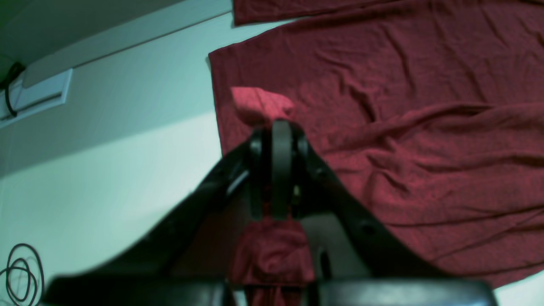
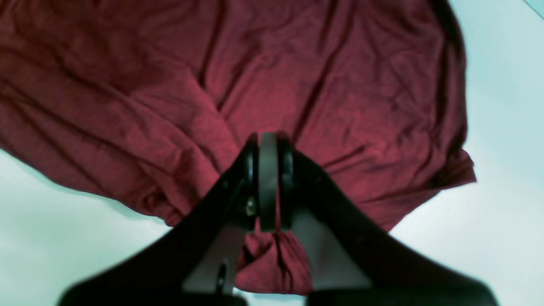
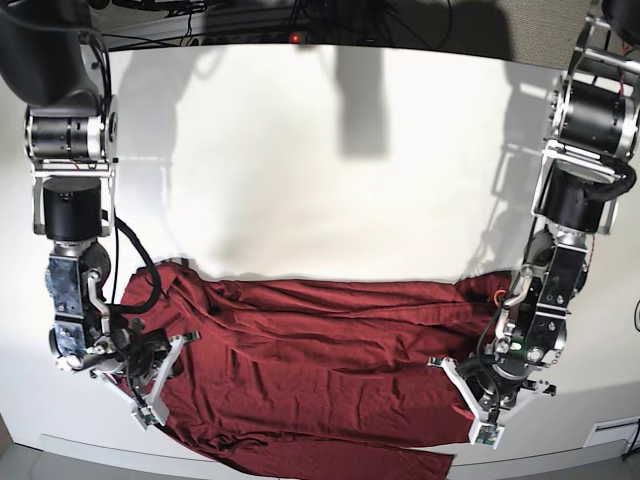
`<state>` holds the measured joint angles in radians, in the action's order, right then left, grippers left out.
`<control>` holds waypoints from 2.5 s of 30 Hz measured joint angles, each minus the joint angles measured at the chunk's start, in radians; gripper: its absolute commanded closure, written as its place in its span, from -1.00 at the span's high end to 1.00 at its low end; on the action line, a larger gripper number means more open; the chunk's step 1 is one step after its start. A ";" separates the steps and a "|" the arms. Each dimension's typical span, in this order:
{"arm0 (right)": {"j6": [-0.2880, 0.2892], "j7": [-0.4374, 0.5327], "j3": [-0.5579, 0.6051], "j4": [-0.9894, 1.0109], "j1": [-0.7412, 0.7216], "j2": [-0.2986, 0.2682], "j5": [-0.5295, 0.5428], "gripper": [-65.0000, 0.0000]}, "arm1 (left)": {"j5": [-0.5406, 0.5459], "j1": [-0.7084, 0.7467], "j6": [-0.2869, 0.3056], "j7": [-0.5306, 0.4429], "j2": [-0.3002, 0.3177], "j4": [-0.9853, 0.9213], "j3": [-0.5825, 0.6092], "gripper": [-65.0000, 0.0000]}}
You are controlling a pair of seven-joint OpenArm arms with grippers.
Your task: Fold the T-shirt properly
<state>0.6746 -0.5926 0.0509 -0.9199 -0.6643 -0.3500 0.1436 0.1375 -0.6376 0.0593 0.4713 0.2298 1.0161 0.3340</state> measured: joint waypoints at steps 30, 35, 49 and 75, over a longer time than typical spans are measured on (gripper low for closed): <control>0.026 -0.051 0.449 -0.001 0.002 0.115 -0.181 -0.08 | 0.000 0.000 0.000 0.007 0.000 0.000 0.000 -1.00; 0.026 -0.006 0.448 -0.001 0.005 0.112 -0.276 -0.08 | 0.000 0.000 0.000 0.007 0.000 0.000 0.000 -1.00; -0.039 0.102 0.448 0.109 0.005 0.137 -0.351 -0.19 | 0.000 0.000 0.000 0.007 0.000 0.000 0.000 -1.00; -0.114 0.138 0.448 0.166 0.008 0.139 -0.396 -1.00 | 0.000 0.000 0.000 0.007 0.000 0.000 0.000 -1.00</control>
<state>0.5606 -0.4541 0.4992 -0.7544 -0.6567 -0.2111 -0.2527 0.1375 -0.6376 0.0593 0.4786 0.2295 1.0161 0.3340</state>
